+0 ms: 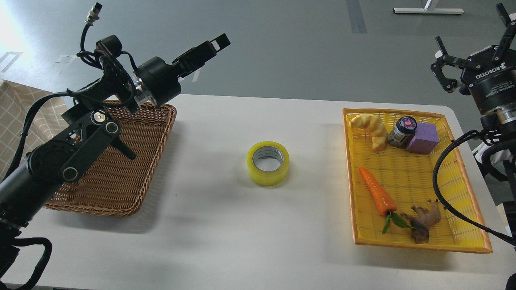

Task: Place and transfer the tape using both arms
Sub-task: 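Reach the left gripper over to the tape roll on the table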

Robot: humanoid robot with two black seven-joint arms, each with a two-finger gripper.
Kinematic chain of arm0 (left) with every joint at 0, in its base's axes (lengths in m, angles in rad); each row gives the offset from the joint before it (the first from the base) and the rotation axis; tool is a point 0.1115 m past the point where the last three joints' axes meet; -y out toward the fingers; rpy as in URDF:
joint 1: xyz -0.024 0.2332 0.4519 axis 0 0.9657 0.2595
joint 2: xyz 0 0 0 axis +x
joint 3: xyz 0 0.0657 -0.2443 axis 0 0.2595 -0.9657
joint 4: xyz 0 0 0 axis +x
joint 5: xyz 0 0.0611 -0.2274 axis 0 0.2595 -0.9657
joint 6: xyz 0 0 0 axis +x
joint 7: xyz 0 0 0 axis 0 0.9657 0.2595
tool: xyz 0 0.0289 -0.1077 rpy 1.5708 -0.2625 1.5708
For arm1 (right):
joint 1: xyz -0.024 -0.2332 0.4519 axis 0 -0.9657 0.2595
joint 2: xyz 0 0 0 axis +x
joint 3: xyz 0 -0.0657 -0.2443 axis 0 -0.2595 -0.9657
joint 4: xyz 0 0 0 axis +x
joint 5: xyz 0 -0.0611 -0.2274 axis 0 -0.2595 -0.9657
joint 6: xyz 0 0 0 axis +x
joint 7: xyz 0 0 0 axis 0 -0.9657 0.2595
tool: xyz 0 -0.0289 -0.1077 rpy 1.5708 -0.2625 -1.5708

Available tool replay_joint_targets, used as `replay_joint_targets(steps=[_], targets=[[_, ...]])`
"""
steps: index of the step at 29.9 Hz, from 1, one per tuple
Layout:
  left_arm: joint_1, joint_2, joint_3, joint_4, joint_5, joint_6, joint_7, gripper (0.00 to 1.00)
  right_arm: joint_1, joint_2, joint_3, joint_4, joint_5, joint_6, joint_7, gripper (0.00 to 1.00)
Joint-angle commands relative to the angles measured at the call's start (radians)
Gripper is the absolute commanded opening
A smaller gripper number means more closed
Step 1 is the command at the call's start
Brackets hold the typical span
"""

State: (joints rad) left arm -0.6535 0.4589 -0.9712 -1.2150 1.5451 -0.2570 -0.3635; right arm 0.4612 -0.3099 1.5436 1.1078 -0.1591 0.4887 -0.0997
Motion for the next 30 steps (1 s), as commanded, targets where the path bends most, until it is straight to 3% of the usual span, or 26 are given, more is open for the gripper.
replay_joint_targets(steps=[1, 12, 18, 26, 30], targets=[[-0.005, 0.000, 0.000, 0.000, -0.022, -0.004, -0.002, 0.98, -0.004, 0.000, 0.001, 0.000, 0.000, 0.000, 0.000, 1.00], [-0.023, 0.003, 0.019, -0.001, -0.086, -0.014, 0.001, 0.98, -0.004, 0.002, 0.000, -0.002, 0.000, 0.000, 0.000, 1.00], [-0.104, 0.052, 0.178, -0.001, -0.065, -0.010, 0.003, 0.98, -0.006, 0.002, 0.000, -0.002, 0.000, 0.000, 0.000, 1.00], [-0.137, 0.044, 0.276, 0.000, 0.232, -0.010, 0.012, 0.98, -0.006, 0.003, -0.002, -0.002, 0.000, 0.000, 0.000, 1.00], [-0.137, 0.046, 0.310, -0.001, 0.340, -0.010, 0.053, 0.98, -0.009, 0.002, -0.002, -0.006, 0.000, 0.000, 0.000, 1.00]])
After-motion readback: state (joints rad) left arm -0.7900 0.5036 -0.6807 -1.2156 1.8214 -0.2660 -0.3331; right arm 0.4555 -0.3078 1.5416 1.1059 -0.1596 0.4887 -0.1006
